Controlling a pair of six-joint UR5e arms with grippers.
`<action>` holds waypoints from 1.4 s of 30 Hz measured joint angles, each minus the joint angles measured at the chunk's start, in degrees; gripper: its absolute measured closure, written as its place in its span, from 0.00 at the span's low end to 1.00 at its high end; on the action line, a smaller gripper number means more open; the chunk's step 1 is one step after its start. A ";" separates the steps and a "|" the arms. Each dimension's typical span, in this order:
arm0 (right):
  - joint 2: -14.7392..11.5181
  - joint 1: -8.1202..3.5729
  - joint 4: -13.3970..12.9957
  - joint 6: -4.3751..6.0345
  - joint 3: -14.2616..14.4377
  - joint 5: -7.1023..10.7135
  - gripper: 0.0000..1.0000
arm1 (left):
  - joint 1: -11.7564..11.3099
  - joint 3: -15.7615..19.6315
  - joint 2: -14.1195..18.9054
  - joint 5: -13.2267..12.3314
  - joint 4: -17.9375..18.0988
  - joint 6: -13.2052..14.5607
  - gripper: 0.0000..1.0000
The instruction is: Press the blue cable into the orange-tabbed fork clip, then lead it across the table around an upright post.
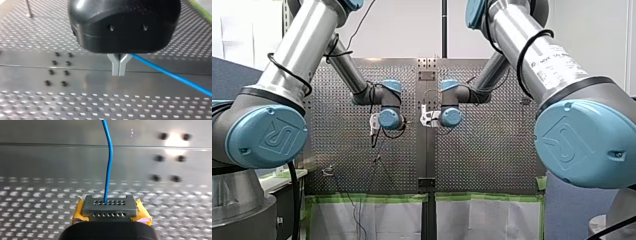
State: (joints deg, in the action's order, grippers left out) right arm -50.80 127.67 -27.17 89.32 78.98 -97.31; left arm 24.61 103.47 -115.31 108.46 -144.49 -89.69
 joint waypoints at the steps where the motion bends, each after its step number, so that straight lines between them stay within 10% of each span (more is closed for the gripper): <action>1: -0.46 0.00 0.00 0.01 0.01 0.00 1.00 | 0.09 -0.50 0.57 0.01 -0.47 -0.01 1.00; 26: -13.04 -0.10 6.51 -0.44 -2.68 0.44 1.00 | 2.40 -11.81 6.99 2.85 -11.47 -0.24 1.00; 42: -14.41 -1.67 8.71 -0.43 -4.34 -0.77 1.00 | 3.15 -19.63 7.00 3.44 -17.85 -0.90 1.00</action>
State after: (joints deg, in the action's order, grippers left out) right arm -65.21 126.00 -18.46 88.89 74.64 -98.07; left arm 27.76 83.84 -108.31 111.90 -162.34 -90.59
